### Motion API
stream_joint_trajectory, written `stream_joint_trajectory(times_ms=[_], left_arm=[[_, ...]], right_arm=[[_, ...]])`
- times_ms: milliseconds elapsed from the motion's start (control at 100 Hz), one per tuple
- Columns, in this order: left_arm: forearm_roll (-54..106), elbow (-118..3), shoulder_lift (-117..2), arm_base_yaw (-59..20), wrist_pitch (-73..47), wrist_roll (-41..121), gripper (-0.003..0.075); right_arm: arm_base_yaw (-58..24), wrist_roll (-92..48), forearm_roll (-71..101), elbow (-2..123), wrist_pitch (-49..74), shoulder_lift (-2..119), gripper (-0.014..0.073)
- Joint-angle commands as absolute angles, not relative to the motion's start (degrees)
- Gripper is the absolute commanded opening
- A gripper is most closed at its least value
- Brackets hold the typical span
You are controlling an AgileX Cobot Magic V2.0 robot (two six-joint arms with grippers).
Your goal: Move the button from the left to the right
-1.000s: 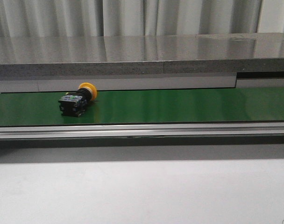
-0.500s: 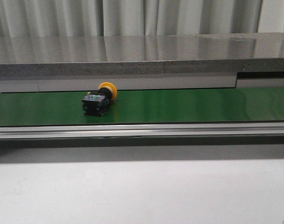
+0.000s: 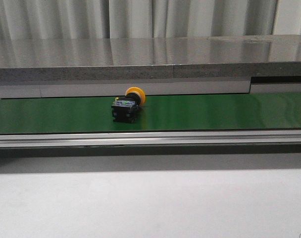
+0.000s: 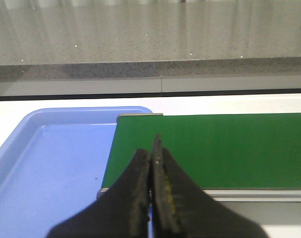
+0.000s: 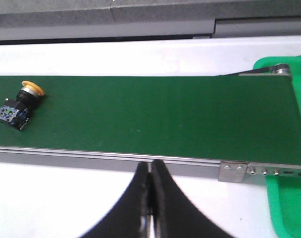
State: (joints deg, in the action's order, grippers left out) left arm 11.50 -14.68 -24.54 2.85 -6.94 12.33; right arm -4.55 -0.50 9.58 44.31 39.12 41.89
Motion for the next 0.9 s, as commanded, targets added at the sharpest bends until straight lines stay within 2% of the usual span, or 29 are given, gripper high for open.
stream_joint_trajectory(times_ms=[0,280,370,560,610,680,890], left_arm=[[11.8,-16.3,-25.2,2.5,-2.9,12.2,-0.0020],[11.8,-16.3,-25.2,2.5,-2.9,12.2,-0.0020],[11.8,-16.3,-25.2,2.5,-2.9,12.2,-0.0020],[11.8,-16.3,-25.2,2.5,-2.9,12.2,-0.0020],[11.8,-16.3,-25.2,2.5,-2.9,12.2,-0.0020],[11.8,-16.3,-25.2,2.5,-2.9,12.2,-0.0020],[11.8,-16.3,-25.2,2.5,-2.9,12.2,-0.0020]], right_arm=[[-4.6,-0.7,12.5,48.3,36.6,47.3,-0.0067],[-4.6,-0.7,17.2,49.1,36.8,59.2,-0.0045],[-4.6,-0.7,17.2,49.1,36.8,60.5,0.0045],[-4.6,-0.7,17.2,49.1,36.0,60.7,0.0396],[-4.6,-0.7,17.2,49.1,35.1,60.7,0.0456],[-4.6,-0.7,17.3,49.1,33.4,60.7,0.0490],[-4.6,-0.7,21.6,49.1,31.5,61.4,0.0490]])
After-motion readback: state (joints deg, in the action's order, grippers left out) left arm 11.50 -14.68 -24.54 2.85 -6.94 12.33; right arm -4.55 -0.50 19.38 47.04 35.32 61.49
